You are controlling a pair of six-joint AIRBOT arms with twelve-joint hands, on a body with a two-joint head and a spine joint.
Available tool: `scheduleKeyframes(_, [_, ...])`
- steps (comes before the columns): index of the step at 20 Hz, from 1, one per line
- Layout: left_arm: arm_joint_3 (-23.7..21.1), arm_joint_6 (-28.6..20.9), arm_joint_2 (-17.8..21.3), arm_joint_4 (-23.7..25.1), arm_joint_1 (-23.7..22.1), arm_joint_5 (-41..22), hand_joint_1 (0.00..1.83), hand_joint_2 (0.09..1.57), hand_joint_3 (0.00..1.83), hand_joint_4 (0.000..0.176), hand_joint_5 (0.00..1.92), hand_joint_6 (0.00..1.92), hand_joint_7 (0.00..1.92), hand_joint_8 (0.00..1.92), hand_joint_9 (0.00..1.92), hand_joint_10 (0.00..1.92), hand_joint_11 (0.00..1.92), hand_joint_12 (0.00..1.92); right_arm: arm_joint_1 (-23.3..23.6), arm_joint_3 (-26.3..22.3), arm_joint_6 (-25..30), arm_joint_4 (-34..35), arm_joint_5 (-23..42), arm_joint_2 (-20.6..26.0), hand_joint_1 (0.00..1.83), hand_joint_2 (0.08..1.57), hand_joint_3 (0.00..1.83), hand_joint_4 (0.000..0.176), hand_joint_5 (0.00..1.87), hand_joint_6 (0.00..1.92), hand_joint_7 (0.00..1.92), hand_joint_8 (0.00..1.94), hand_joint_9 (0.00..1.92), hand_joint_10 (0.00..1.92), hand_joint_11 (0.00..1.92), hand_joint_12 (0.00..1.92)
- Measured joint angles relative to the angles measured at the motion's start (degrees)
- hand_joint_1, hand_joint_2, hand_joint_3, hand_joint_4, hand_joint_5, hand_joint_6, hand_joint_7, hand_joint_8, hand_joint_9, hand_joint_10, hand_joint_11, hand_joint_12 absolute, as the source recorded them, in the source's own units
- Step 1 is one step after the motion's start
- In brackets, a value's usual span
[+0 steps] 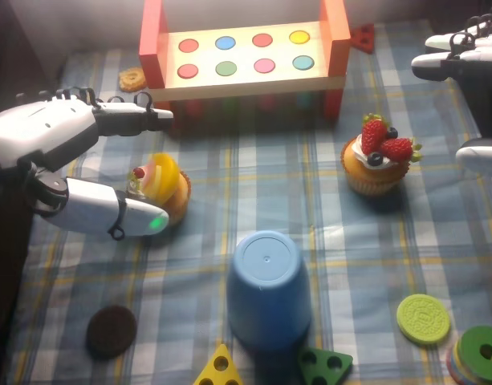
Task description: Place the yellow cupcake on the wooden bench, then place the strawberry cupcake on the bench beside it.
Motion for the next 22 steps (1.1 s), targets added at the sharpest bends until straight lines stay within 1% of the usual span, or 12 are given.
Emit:
scheduleKeyframes(2, [1.09, 3.93, -1.18, -2.10, -1.14, 1.40, 0.74, 0.83, 0.00, 0.176, 0.30, 0.00, 0.39, 0.01, 0.40, 0.01, 0.00, 0.84, 0.00, 0.00, 0.00, -0.24, -0.02, 0.00, 0.61, 1.20, 0.00, 0.000, 0.46, 0.01, 0.38, 0.01, 0.36, 0.01, 0.14, 0.59])
scheduleKeyframes(5, [2.05, 4.85, -2.40, -2.58, -1.90, 3.67, 0.75, 0.85, 0.00, 0.176, 0.29, 0.00, 0.40, 0.01, 0.38, 0.00, 0.00, 0.79, 0.00, 0.00, 0.00, -0.39, -0.04, 0.00, 0.60, 1.21, 0.00, 0.000, 0.48, 0.01, 0.39, 0.01, 0.38, 0.01, 0.14, 0.60])
scheduleKeyframes(10, [3.17, 8.44, -3.34, -4.09, -2.84, 5.84, 0.84, 0.83, 0.00, 0.176, 0.24, 0.00, 0.43, 0.00, 0.46, 0.01, 0.00, 0.89, 0.00, 0.00, 0.00, -0.48, -0.17, -0.02, 0.61, 1.23, 0.01, 0.000, 0.50, 0.01, 0.40, 0.01, 0.39, 0.01, 0.15, 0.61])
scheduleKeyframes(11, [3.76, 8.50, -3.96, -4.52, -2.84, 6.23, 0.83, 0.88, 0.01, 0.176, 0.21, 0.00, 0.42, 0.00, 0.46, 0.00, 0.00, 0.83, 0.00, 0.00, 0.00, -0.44, -0.22, -0.02, 0.62, 1.23, 0.00, 0.000, 0.51, 0.01, 0.41, 0.01, 0.39, 0.01, 0.15, 0.61])
scheduleKeyframes(13, [3.80, 8.63, -4.26, -4.68, -3.02, 6.97, 0.88, 0.92, 0.01, 0.176, 0.34, 0.01, 0.50, 0.01, 0.50, 0.00, 0.00, 0.79, 0.00, 0.00, -0.02, -0.48, -0.20, -0.02, 0.63, 1.23, 0.00, 0.000, 0.52, 0.01, 0.43, 0.01, 0.41, 0.01, 0.15, 0.61])
scheduleKeyframes(16, [4.22, 8.61, -4.70, -5.55, -3.23, 6.91, 0.90, 0.96, 0.00, 0.152, 0.53, 0.01, 0.68, 0.01, 0.64, 0.02, 0.00, 0.88, 0.00, 0.00, 0.00, -0.52, -0.17, -0.02, 0.63, 1.24, 0.00, 0.000, 0.52, 0.01, 0.43, 0.00, 0.41, 0.01, 0.16, 0.61])
scheduleKeyframes(17, [4.35, 8.63, -4.70, -5.68, -3.26, 6.97, 0.91, 0.96, 0.00, 0.153, 0.56, 0.01, 0.70, 0.01, 0.66, 0.02, 0.00, 0.89, 0.00, 0.00, 0.00, -0.50, -0.22, -0.02, 0.65, 1.24, 0.00, 0.000, 0.53, 0.01, 0.43, 0.00, 0.41, 0.01, 0.17, 0.61])
scheduleKeyframes(18, [4.35, 8.72, -4.70, -5.77, -3.43, 7.02, 0.91, 0.97, 0.00, 0.146, 0.58, 0.01, 0.74, 0.01, 0.68, 0.02, 0.00, 0.82, 0.00, 0.00, 0.00, -0.44, -0.26, -0.02, 0.65, 1.24, 0.00, 0.000, 0.54, 0.01, 0.43, 0.01, 0.42, 0.01, 0.18, 0.61])
scheduleKeyframes(19, [4.37, 8.72, -4.90, -5.75, -3.63, 6.97, 0.92, 0.99, 0.00, 0.120, 0.63, 0.01, 0.80, 0.01, 0.72, 0.02, 0.00, 0.80, 0.00, 0.00, 0.00, -0.46, -0.20, -0.02, 0.66, 1.24, 0.00, 0.000, 0.54, 0.01, 0.44, 0.01, 0.42, 0.01, 0.18, 0.60])
scheduleKeyframes(20, [4.48, 8.70, -5.11, -5.79, -3.87, 6.84, 0.92, 1.00, 0.00, 0.107, 0.66, 0.01, 0.83, 0.01, 0.74, 0.01, 0.00, 0.77, 0.00, 0.00, 0.00, -0.57, -0.20, -0.02, 0.67, 1.24, 0.00, 0.000, 0.55, 0.00, 0.45, 0.00, 0.43, 0.00, 0.19, 0.57])
scheduleKeyframes(21, [4.46, 8.68, -5.11, -5.75, -4.07, 6.95, 0.95, 1.01, 0.00, 0.069, 0.73, 0.01, 0.89, 0.01, 0.79, 0.02, 0.01, 0.77, 0.00, 0.00, 0.00, -0.66, -0.17, -0.04, 0.67, 1.24, 0.00, 0.000, 0.54, 0.00, 0.43, 0.00, 0.42, 0.00, 0.19, 0.56])
scheduleKeyframes(22, [4.48, 8.72, -5.18, -5.99, -4.15, 6.75, 0.95, 1.03, 0.00, 0.044, 0.79, 0.00, 0.96, 0.02, 0.84, 0.02, 0.02, 0.76, 0.00, 0.00, 0.00, -0.66, -0.24, -0.02, 0.66, 1.24, 0.00, 0.000, 0.54, 0.00, 0.43, 0.00, 0.42, 0.00, 0.19, 0.56])
